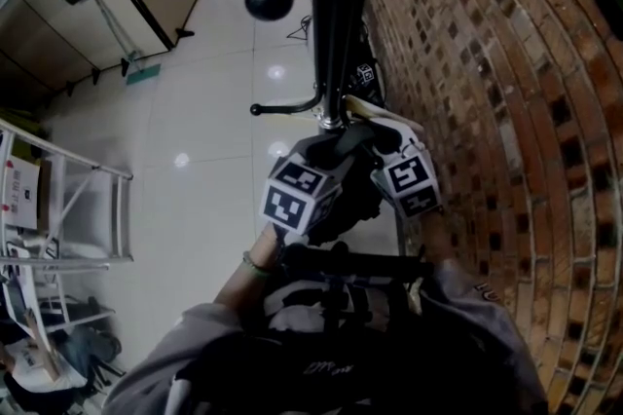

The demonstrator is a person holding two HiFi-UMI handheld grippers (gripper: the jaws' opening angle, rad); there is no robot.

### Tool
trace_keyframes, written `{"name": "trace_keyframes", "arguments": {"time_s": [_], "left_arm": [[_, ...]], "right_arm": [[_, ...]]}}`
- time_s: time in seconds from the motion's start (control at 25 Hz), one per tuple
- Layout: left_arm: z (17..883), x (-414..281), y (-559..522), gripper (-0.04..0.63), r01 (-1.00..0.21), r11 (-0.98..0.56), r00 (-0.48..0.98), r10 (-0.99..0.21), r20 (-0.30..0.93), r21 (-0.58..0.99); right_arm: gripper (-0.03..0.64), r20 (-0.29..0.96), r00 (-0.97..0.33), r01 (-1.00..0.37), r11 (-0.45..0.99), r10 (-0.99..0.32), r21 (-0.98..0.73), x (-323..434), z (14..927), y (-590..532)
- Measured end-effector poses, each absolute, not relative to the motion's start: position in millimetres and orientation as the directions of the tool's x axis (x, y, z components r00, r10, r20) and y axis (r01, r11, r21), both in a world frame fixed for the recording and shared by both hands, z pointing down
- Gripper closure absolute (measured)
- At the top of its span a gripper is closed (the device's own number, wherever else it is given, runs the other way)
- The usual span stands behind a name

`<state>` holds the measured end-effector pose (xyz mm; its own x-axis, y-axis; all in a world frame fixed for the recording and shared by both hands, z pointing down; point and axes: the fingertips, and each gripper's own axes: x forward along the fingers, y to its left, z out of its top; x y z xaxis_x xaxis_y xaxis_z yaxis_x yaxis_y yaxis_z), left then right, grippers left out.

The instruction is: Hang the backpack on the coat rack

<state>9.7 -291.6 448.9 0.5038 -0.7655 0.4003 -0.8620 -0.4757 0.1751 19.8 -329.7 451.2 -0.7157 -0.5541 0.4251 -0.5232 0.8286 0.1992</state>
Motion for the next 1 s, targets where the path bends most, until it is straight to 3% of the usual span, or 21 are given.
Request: {"name": "trace_keyframes", "arguments": {"time_s": [0.44,0.56,0.72,1.0], "left_arm": [[451,10,-289,0.453,-0.866,-0.481,0.493,-0.776,0.394,0.135],[451,8,-286,0.453,-0.863,-0.483,0.5,-0.771,0.393,0.15],[449,7,-284,0.453,-0.871,-0.475,0.482,-0.783,0.392,0.124],[447,4,-279,0.445,-0.879,-0.47,0.462,-0.794,0.395,0.082]], "right_arm": [[0.549,0.404,-0.695,-0.55,0.802,-0.594,0.234,24,457,-324],[0.543,0.412,-0.697,-0.562,0.804,-0.587,0.194,26,455,-318],[0.481,0.392,-0.708,-0.606,0.791,-0.587,0.09,41,454,-310],[0.482,0.371,-0.681,-0.671,0.741,-0.631,0.027,68,458,-291]]}}
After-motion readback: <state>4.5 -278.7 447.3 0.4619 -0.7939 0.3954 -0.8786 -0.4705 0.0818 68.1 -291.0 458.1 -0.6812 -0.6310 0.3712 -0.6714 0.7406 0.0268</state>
